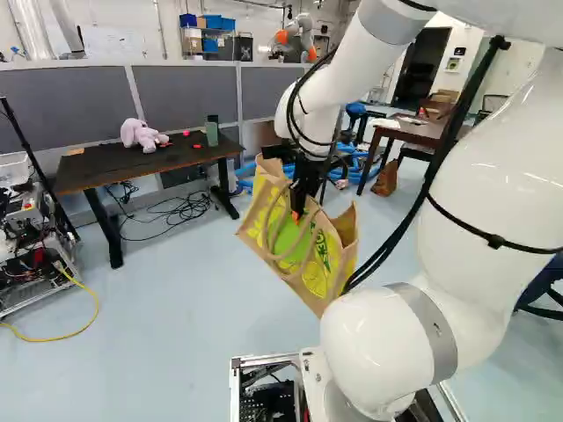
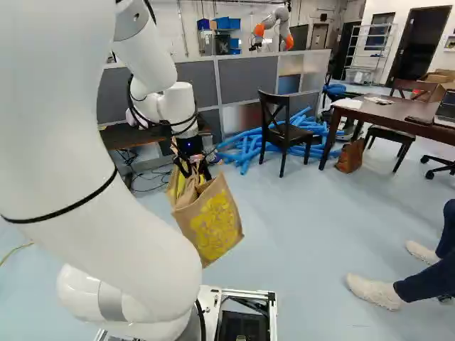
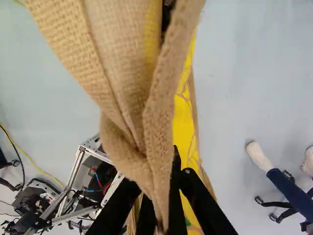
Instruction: Pick up the bag on the ground and place it on the table
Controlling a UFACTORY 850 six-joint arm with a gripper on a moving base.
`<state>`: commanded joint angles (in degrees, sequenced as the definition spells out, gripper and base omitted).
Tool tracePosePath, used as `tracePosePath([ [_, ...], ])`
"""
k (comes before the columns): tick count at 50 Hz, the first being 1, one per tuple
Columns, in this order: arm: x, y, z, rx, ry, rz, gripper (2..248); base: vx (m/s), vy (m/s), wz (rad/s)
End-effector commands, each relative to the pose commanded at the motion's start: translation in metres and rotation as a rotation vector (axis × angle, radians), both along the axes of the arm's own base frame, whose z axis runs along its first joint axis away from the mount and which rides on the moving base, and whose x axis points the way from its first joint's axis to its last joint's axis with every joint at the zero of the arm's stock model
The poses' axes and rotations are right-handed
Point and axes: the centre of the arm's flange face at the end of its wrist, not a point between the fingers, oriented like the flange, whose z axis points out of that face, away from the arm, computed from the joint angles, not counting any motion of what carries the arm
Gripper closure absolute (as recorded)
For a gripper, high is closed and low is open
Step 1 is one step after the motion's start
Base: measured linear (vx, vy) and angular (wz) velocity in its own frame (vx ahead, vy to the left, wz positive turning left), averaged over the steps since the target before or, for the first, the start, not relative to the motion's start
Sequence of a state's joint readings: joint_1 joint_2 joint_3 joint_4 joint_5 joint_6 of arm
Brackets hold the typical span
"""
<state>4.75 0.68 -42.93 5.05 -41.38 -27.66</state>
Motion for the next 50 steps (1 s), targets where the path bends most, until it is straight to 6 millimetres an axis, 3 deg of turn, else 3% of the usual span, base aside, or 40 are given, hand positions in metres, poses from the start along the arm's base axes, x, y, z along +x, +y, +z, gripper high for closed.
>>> tracePosePath([
  [50,-0.012,-0.004,0.077,0.011,0.010,0.003,229,0.000,0.000,0.000],
])
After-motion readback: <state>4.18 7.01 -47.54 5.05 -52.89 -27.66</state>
